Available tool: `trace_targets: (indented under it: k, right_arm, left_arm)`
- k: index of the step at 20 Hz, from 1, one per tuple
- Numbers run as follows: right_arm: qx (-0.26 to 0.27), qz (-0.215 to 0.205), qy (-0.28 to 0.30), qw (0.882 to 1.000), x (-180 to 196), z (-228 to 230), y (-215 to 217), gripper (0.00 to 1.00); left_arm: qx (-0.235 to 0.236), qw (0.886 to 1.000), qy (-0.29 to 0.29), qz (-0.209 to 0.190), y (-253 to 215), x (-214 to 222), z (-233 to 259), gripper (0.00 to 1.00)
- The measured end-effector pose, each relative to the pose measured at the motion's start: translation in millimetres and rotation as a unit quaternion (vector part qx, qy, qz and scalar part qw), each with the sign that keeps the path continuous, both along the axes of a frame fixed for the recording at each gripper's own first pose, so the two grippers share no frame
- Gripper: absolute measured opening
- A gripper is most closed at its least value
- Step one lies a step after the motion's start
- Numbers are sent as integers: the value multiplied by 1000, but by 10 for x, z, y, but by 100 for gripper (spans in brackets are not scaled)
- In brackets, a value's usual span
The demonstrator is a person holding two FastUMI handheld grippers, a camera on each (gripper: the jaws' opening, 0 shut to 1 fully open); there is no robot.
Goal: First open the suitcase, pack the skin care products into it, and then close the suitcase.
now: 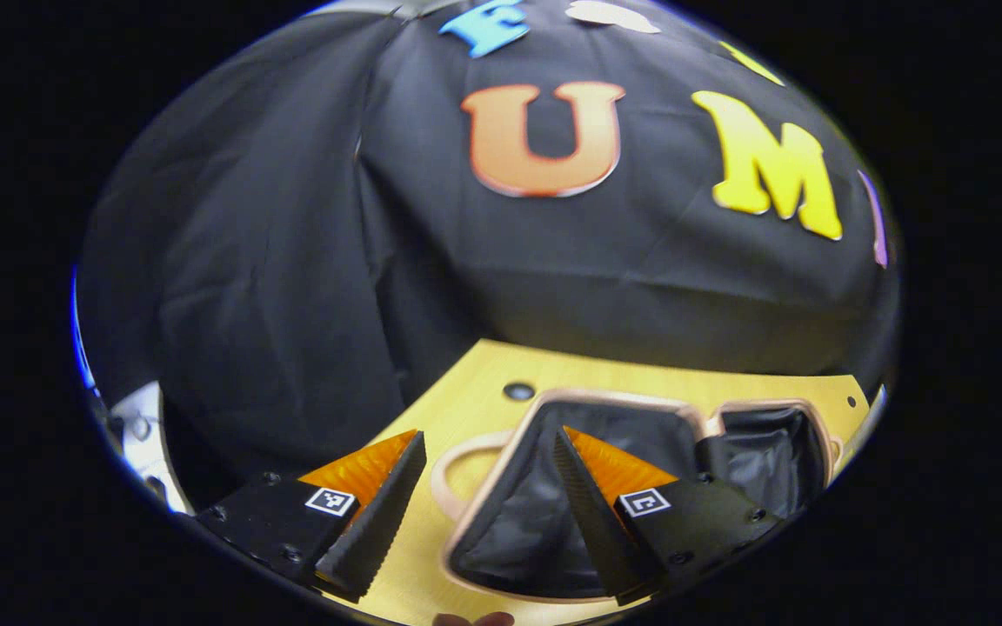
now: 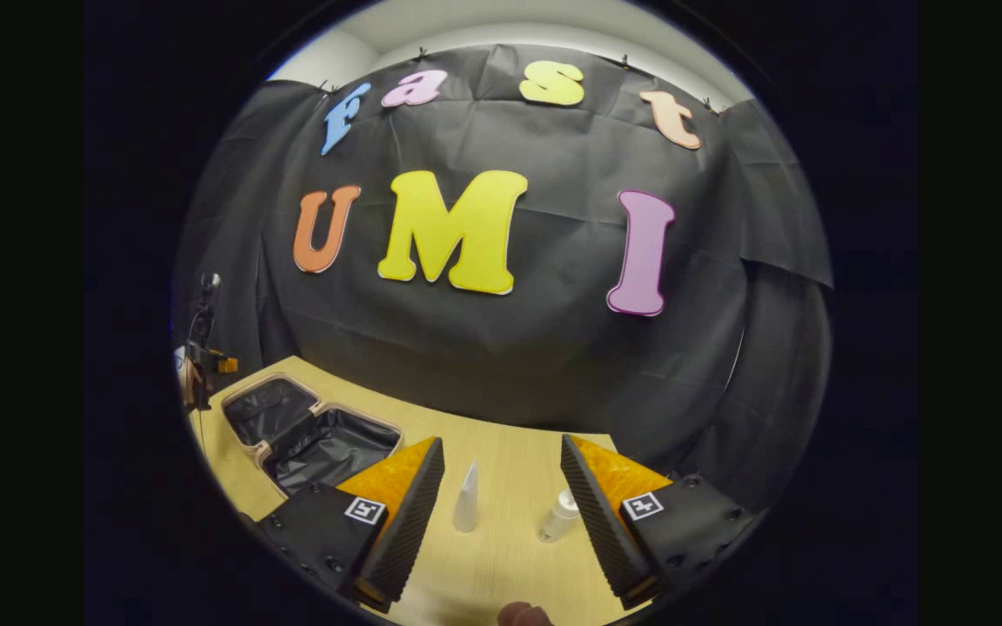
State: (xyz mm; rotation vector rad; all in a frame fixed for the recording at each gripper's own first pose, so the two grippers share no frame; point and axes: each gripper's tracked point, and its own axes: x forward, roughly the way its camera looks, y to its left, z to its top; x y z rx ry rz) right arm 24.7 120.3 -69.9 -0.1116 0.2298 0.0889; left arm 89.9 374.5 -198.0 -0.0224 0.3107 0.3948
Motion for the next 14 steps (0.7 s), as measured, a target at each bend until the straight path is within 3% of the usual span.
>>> trace_targets:
  k: [2, 6, 11, 14]
  right_arm:
    - [14, -5, -6, 1000, -23, 20, -130, 80]
    - [32, -24, -24, 999, -72, 80, -535, 80]
    - [34, -42, -26, 998, -162, -84, -1051, 80]
    - [27, -44, -11, 999, -260, -246, -1309, 80]
  left_arm:
    - [35, 998, -36, -42, -697, 96, 530, 94]
    - [20, 991, -83, -102, -2215, 122, 1017, 96]
    - [26, 978, -120, -169, -3780, -69, 1159, 98]
    - [32, 970, -120, -211, -4475, -164, 989, 98]
